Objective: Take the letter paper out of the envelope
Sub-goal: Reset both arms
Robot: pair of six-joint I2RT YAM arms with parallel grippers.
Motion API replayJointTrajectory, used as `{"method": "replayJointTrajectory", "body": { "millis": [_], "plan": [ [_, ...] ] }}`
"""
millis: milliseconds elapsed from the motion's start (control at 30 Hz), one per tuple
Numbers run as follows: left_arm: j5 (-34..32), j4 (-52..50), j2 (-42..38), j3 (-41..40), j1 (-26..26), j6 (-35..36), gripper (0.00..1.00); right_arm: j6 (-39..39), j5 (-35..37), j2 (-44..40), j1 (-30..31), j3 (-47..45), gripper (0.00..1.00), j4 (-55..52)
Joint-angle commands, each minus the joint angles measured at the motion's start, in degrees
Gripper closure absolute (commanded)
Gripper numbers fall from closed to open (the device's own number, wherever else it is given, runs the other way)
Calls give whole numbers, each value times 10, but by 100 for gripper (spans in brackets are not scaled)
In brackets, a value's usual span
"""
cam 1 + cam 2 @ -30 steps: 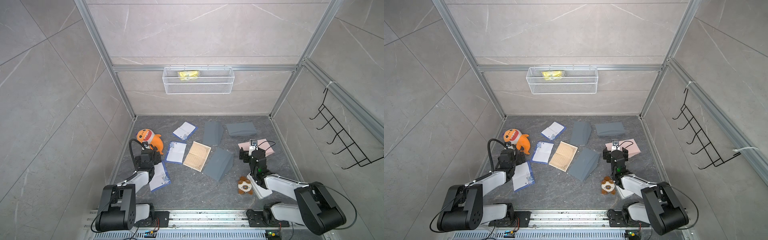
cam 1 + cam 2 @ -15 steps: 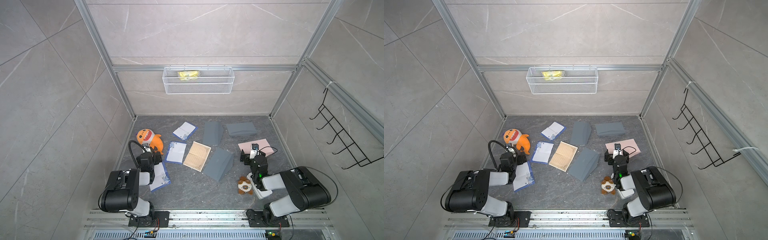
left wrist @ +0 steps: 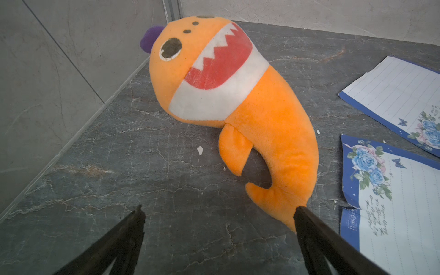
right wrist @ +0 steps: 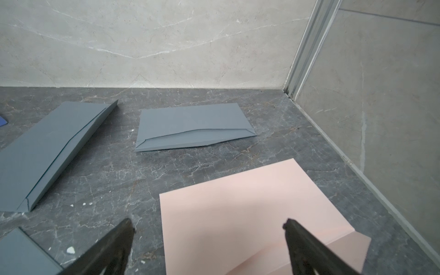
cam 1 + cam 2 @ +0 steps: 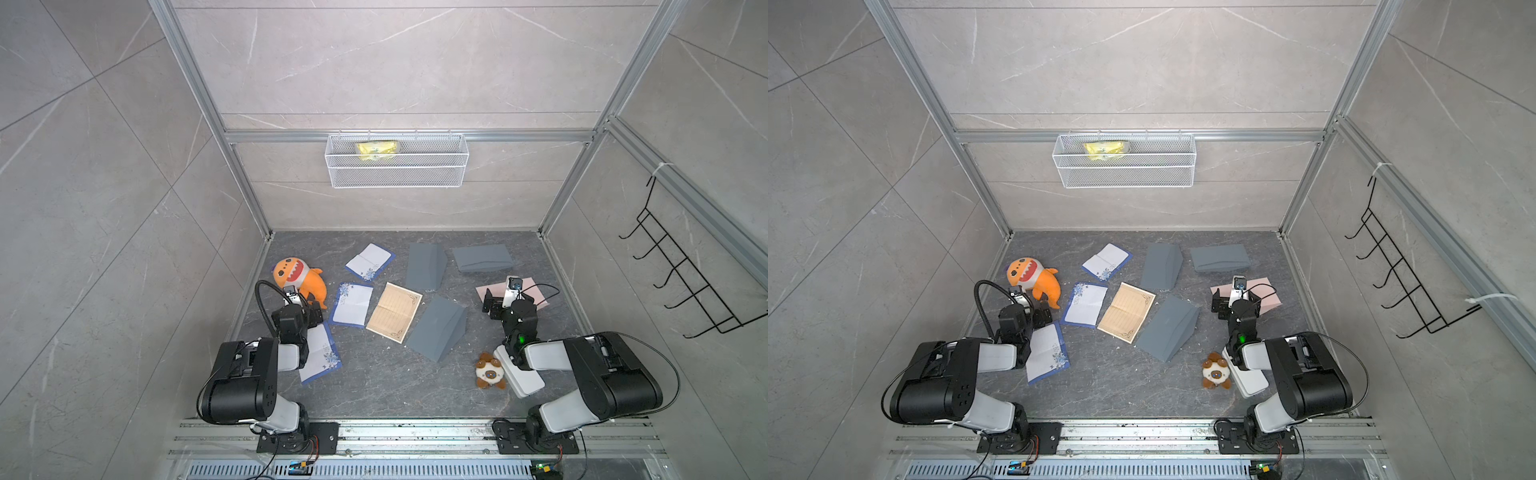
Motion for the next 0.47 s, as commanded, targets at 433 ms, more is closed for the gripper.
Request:
{"method": "replayJointTrajectory", "body": {
  "millis": [433],
  "plan": [
    [9, 22, 0, 19, 1, 15, 0, 7, -4, -1, -2, 4, 0, -18]
  ]
}}
